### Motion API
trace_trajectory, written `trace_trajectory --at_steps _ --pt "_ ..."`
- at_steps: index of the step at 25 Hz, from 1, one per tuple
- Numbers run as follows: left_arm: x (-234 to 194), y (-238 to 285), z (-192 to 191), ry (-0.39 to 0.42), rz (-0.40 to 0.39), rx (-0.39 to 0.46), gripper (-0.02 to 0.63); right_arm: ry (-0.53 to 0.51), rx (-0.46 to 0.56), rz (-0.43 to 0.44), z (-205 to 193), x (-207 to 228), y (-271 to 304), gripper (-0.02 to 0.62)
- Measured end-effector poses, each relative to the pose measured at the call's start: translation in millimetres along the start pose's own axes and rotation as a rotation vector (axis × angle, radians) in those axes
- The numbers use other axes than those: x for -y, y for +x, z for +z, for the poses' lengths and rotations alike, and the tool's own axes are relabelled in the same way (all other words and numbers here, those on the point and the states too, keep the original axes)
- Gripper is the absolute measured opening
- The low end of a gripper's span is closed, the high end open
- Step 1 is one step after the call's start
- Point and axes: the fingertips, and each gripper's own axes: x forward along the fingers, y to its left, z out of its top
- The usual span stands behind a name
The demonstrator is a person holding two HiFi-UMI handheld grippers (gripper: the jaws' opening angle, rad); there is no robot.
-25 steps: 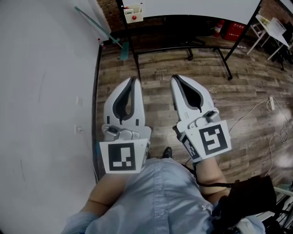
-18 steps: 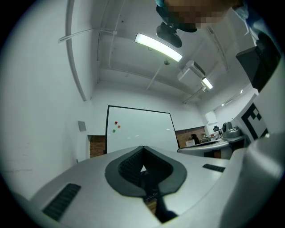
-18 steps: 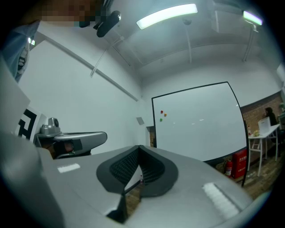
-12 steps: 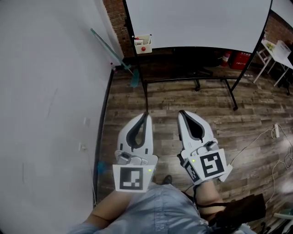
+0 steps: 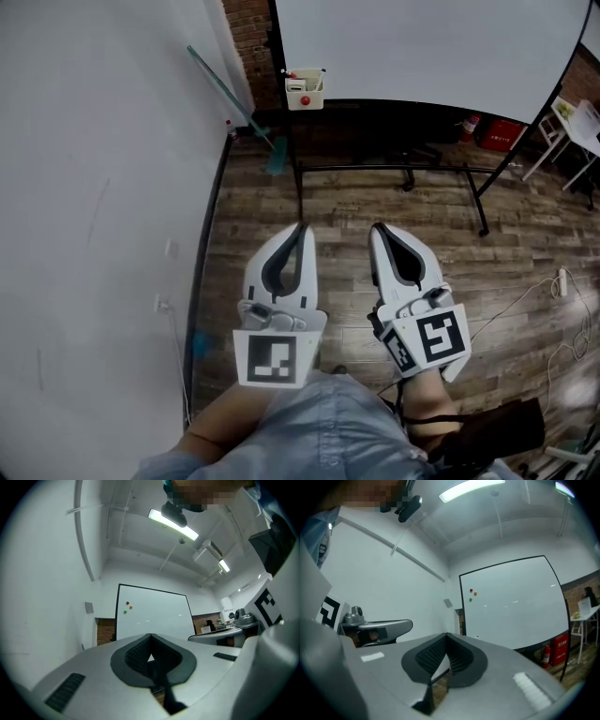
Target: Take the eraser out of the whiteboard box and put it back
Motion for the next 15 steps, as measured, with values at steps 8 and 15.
trace_trajectory --at_steps 8,15 --pt "-56 64 -5 -0.019 -0.023 0.018 0.005 -0.012 -0.003 -0.020 4 16 83 0.002" --pt "-100 98 -11 -0.039 -0.033 0.042 0.005 -0.038 0.001 -0.030 5 17 141 0.002"
